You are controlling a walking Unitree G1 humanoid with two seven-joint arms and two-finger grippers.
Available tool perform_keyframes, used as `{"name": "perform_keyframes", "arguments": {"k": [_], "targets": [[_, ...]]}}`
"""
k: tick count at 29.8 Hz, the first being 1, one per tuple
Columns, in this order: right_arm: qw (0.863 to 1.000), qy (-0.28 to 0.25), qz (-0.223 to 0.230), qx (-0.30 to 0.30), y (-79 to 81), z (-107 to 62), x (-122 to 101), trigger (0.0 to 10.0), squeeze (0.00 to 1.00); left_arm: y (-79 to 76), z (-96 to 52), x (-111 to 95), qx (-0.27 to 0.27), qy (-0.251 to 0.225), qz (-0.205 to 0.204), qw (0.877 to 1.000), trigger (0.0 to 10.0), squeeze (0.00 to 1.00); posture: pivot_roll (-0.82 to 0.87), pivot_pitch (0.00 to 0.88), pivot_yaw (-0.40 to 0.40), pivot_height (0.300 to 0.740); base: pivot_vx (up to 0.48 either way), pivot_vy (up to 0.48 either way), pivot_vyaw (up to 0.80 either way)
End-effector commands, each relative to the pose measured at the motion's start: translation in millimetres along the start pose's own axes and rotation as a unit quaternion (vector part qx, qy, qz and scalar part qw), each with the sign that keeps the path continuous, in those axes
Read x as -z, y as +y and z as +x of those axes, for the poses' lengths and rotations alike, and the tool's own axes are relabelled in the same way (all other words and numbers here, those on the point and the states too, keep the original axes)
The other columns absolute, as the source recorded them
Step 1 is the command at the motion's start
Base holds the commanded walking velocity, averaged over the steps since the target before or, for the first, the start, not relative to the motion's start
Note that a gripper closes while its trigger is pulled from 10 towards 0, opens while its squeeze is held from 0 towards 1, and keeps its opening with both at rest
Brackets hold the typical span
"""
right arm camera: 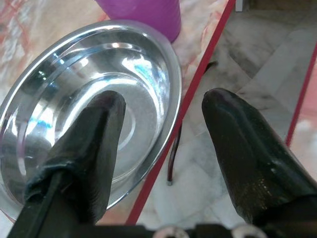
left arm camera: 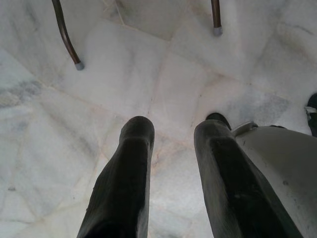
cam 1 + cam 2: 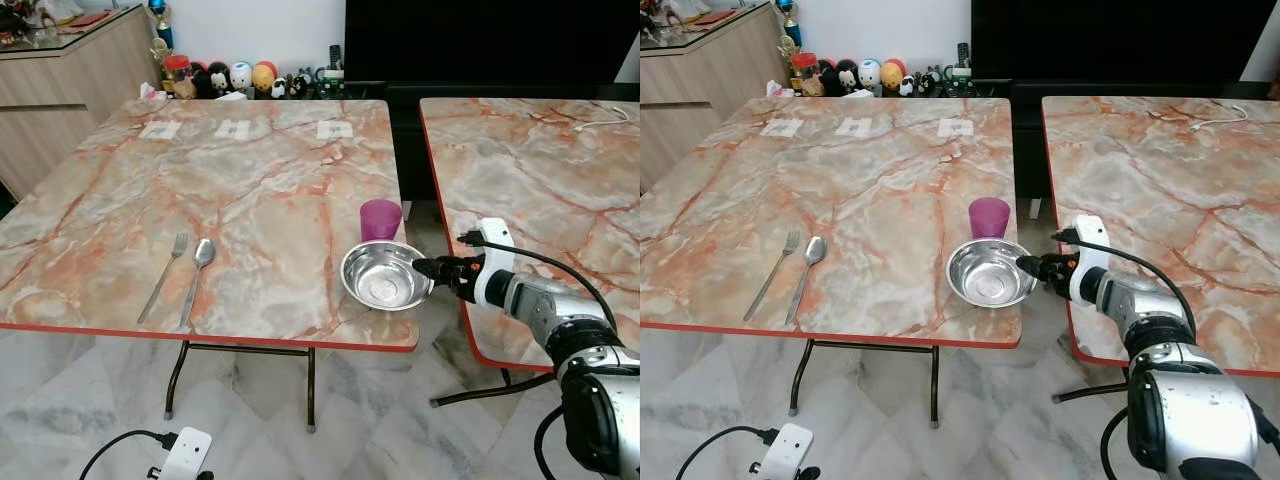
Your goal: Setting the table
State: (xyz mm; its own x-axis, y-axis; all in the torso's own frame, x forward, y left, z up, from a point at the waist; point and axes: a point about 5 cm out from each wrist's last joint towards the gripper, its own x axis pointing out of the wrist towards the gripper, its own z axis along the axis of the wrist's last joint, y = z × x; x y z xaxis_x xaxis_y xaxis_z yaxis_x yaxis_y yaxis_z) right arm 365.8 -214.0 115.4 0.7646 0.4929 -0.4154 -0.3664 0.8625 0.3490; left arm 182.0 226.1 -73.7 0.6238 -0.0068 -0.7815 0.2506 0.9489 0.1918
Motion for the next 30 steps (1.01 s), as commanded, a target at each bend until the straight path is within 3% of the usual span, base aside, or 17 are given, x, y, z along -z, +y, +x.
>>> {"name": "perform_keyframes", "arguments": {"k": [1, 3, 4, 6, 10, 12, 13, 14, 15, 20, 21, 22, 23, 27, 28, 29, 30], "targets": [[1.000, 0.005, 0.009, 0.002, 0.3, 1.4, 6.0, 4.8, 0.00, -1.8, -1.3, 6.8, 0.005, 0.015, 0.007, 1.000, 10.0, 0.00, -0.03, 0.000, 0.015, 0.740, 0.000, 0.000, 0.00], [1.000, 0.004, 0.014, -0.001, 1.2, 2.2, 7.5, 0.0, 0.00, -1.7, -1.4, 6.8, 0.005, 0.015, 0.008, 1.000, 10.0, 0.00, -0.03, 0.000, 0.014, 0.740, 0.000, 0.000, 0.00], [1.000, 0.003, 0.015, -0.005, 1.9, 2.5, 7.5, 0.0, 0.00, -1.4, -1.4, 6.8, 0.005, 0.015, 0.008, 1.000, 10.0, 0.00, -0.03, 0.000, 0.014, 0.740, 0.000, 0.000, 0.00], [1.000, 0.005, 0.016, -0.014, 4.0, 3.8, 9.0, 10.0, 0.00, -0.9, -1.6, 7.2, 0.004, 0.015, 0.008, 1.000, 10.0, 0.00, -0.03, 0.000, 0.014, 0.740, 0.000, 0.000, 0.00], [1.000, 0.009, 0.014, -0.011, 4.0, 4.4, 11.2, 10.0, 0.00, -0.6, -1.8, 8.0, 0.005, 0.017, 0.008, 1.000, 10.0, 0.00, -0.03, 0.000, 0.014, 0.740, 0.000, 0.000, 0.00], [1.000, 0.009, 0.014, -0.010, 3.8, 4.3, 11.7, 9.5, 0.00, -0.7, -1.9, 8.3, 0.005, 0.017, 0.008, 1.000, 10.0, 0.00, -0.03, 0.000, 0.014, 0.740, 0.000, 0.000, 0.00], [1.000, 0.009, 0.015, -0.009, 3.5, 4.2, 11.9, 4.6, 0.00, -0.8, -2.0, 8.5, 0.005, 0.017, 0.009, 1.000, 10.0, 0.00, -0.03, 0.000, 0.014, 0.740, 0.000, 0.000, 0.00], [1.000, 0.009, 0.015, -0.009, 3.5, 4.2, 11.9, 4.6, 0.00, -0.8, -2.0, 8.5, 0.005, 0.017, 0.009, 1.000, 10.0, 0.00, -0.03, 0.000, 0.014, 0.740, 0.000, 0.000, 0.00], [1.000, 0.009, 0.015, -0.007, 3.2, 4.1, 12.3, 0.0, 0.00, -1.0, -2.0, 8.9, 0.005, 0.018, 0.009, 1.000, 10.0, 0.00, -0.03, 0.000, 0.014, 0.740, 0.000, 0.000, 0.00], [1.000, 0.011, 0.016, -0.008, 3.6, 4.5, 13.2, 0.0, 0.00, -1.7, -2.2, 10.0, 0.006, 0.020, 0.008, 1.000, 10.0, 0.00, -0.03, 0.000, 0.014, 0.740, 0.000, 0.000, 0.00], [1.000, 0.014, 0.014, -0.009, 4.3, 5.4, 15.9, 10.0, 0.00, -2.3, -2.3, 10.7, 0.007, 0.022, 0.008, 1.000, 10.0, 0.00, -0.03, 0.000, 0.014, 0.740, 0.000, 0.000, 0.00], [1.000, 0.016, 0.013, -0.009, 4.4, 5.7, 17.0, 10.0, 0.00, -2.4, -2.3, 10.9, 0.008, 0.022, 0.008, 1.000, 10.0, 0.00, -0.03, 0.000, 0.014, 0.740, 0.000, 0.000, 0.00], [1.000, 0.017, 0.014, -0.010, 4.8, 6.1, 18.6, 6.6, 0.00, -2.6, -2.3, 11.1, 0.008, 0.023, 0.008, 1.000, 10.0, 0.00, -0.03, 0.000, 0.014, 0.740, 0.000, 0.000, 0.00], [1.000, 0.017, 0.018, -0.016, 6.2, 7.0, 19.9, 3.6, 0.00, -2.6, -2.3, 11.1, 0.007, 0.024, 0.008, 1.000, 10.0, 0.00, -0.03, 0.000, 0.014, 0.740, 0.000, 0.000, 0.00], [1.000, 0.016, 0.018, -0.019, 7.1, 7.5, 20.2, 4.8, 0.00, -2.5, -2.3, 11.1, 0.007, 0.024, 0.007, 1.000, 10.0, 0.00, -0.03, 0.000, 0.014, 0.740, 0.000, 0.000, 0.00], [0.999, 0.014, 0.018, -0.022, 7.8, 7.9, 20.1, 8.9, 0.00, -2.5, -2.2, 11.1, 0.007, 0.024, 0.007, 1.000, 10.0, 0.00, -0.03, 0.000, 0.014, 0.740, 0.000, 0.000, 0.00], [0.999, 0.014, 0.018, -0.022, 7.8, 7.9, 20.1, 8.9, 0.00, -2.5, -2.2, 11.1, 0.007, 0.024, 0.007, 1.000, 10.0, 0.00, -0.03, 0.000, 0.014, 0.740, 0.000, 0.000, 0.00]]}}
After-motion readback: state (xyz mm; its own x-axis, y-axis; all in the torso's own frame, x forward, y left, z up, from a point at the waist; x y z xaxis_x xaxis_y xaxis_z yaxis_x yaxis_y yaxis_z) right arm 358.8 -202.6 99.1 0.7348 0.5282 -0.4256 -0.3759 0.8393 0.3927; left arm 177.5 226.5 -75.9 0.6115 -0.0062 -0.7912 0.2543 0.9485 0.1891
